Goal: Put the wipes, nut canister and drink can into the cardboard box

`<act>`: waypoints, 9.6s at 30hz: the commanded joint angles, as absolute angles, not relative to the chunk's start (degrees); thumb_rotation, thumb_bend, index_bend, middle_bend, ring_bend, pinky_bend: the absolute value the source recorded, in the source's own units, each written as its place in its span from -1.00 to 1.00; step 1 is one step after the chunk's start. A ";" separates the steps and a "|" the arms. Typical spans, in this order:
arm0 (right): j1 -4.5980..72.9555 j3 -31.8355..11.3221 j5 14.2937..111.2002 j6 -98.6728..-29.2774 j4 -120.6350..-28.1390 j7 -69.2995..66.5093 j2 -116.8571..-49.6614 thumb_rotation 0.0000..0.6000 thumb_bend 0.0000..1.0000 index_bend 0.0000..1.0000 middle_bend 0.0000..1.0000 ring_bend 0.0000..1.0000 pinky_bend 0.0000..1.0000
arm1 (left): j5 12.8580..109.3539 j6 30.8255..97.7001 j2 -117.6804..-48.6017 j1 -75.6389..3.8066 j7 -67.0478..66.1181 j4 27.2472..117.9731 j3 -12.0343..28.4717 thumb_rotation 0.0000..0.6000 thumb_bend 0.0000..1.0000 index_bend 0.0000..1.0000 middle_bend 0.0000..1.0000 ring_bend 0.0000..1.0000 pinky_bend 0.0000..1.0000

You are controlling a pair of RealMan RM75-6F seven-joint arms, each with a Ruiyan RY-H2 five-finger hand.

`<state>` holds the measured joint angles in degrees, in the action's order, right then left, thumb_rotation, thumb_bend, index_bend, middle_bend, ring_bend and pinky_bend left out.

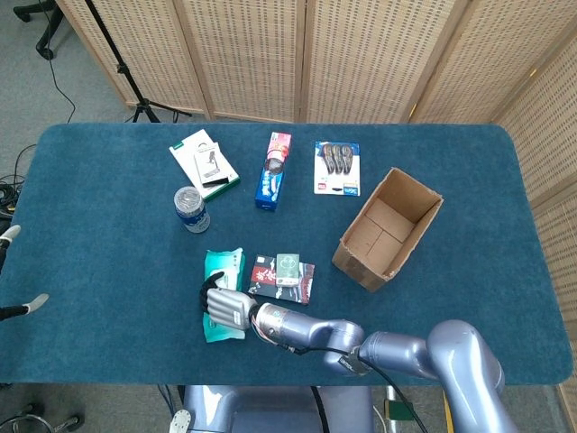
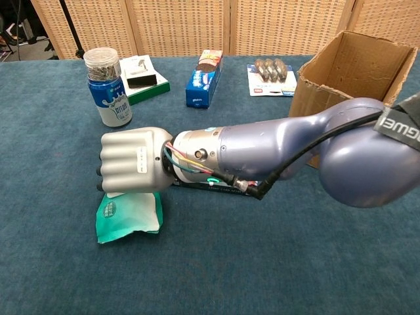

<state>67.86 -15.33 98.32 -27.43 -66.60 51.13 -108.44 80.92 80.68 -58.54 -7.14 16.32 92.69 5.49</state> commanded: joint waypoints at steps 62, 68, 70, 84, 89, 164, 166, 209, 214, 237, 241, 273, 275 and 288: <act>45.04 -9.06 80.72 -58.46 -84.39 44.49 -70.32 1.00 0.96 0.28 0.14 -0.02 0.06 | 83.56 82.29 -58.12 -6.70 14.29 94.82 4.22 1.00 -1.00 -1.00 -1.00 -1.00 -0.93; 44.70 -8.15 81.32 -58.74 -82.71 44.22 -70.97 1.00 0.96 0.28 0.14 -0.02 0.06 | 83.56 82.32 -58.11 -6.70 14.23 94.90 4.22 1.00 -1.00 -1.00 -1.00 -1.00 -0.93; 44.53 -7.96 81.75 -59.17 -82.09 43.78 -71.04 1.00 0.96 0.28 0.14 -0.02 0.06 | 83.57 82.25 -58.11 -6.72 14.16 94.93 4.18 1.00 -1.00 -1.00 -1.00 -1.00 -0.93; 41.37 -4.58 89.27 -65.77 -73.99 39.17 -72.89 1.00 0.62 0.05 -0.19 -0.20 0.04 | 83.45 81.98 -58.19 -6.85 13.37 95.35 4.08 1.00 -1.00 -1.00 -1.00 -1.00 -0.93; 39.52 -5.50 84.70 -64.92 -77.91 43.96 -72.37 1.00 -0.80 -0.97 -1.00 -1.00 -0.52 | 83.46 81.83 -58.25 -6.92 12.88 95.58 4.00 1.00 -1.00 -1.00 -1.00 -1.00 -0.93; 12.70 -9.12 79.56 -84.17 -80.30 -11.50 -66.55 1.00 -1.00 -1.00 -1.00 -1.00 -0.78 | 38.44 40.82 -72.56 -58.22 -27.33 82.84 11.52 1.00 -0.94 -0.56 -0.83 -0.82 -0.57; 12.65 -9.27 79.45 -83.93 -80.30 -11.75 -66.46 1.00 -1.00 -1.00 -1.00 -1.00 -0.78 | 37.45 41.22 -73.08 -58.83 -28.01 82.42 11.05 1.00 -0.92 -0.45 -0.72 -0.74 -0.50; 11.15 -9.79 80.97 -83.41 -83.00 -12.25 -64.90 1.00 -1.00 -1.00 -1.00 -1.00 -0.78 | 78.03 51.93 -68.68 -51.74 -22.44 105.64 0.97 1.00 -0.69 0.16 -0.20 -0.27 -0.12; 11.14 -9.63 81.28 -83.22 -83.25 -12.03 -64.85 1.00 -1.00 -1.00 -1.00 -1.00 -0.78 | 88.53 52.53 -74.94 -51.51 -20.36 101.31 -2.16 1.00 -0.71 0.18 -0.20 -0.27 -0.12; 11.14 -10.34 79.85 -81.60 -83.57 -12.89 -64.02 1.00 -1.00 -1.00 -1.00 -1.00 -0.78 | 107.31 55.37 -95.34 -53.91 -8.32 78.32 -7.22 1.00 -0.90 0.06 -0.38 -0.41 -0.14; 11.13 -10.35 79.82 -81.35 -83.60 -13.15 -63.88 1.00 -1.00 -1.00 -1.00 -1.00 -0.78 | 106.08 54.82 -95.27 -53.25 -10.30 77.70 -6.87 1.00 -1.00 -0.54 -0.97 -0.94 -0.44; 11.69 -6.92 90.27 -85.34 -84.38 -6.33 -64.07 1.00 -1.00 -1.00 -1.00 -1.00 -0.79 | 90.29 86.42 -63.16 -28.62 -1.24 91.58 -2.22 1.00 -1.00 -0.76 -1.00 -1.00 -0.82; 13.08 -5.23 96.58 -86.11 -84.84 -5.04 -62.97 1.00 -1.00 -1.00 -1.00 -1.00 -0.79 | 85.30 86.83 -61.10 -25.16 1.05 92.38 -2.35 1.00 -1.00 -0.76 -1.00 -1.00 -0.85; 25.06 0.88 119.55 -77.33 -90.07 0.98 -62.38 1.00 -1.00 -1.00 -1.00 -1.00 -0.79 | 75.29 86.27 -55.99 -15.28 10.94 96.61 -1.29 1.00 -1.00 -0.76 -1.00 -1.00 -0.88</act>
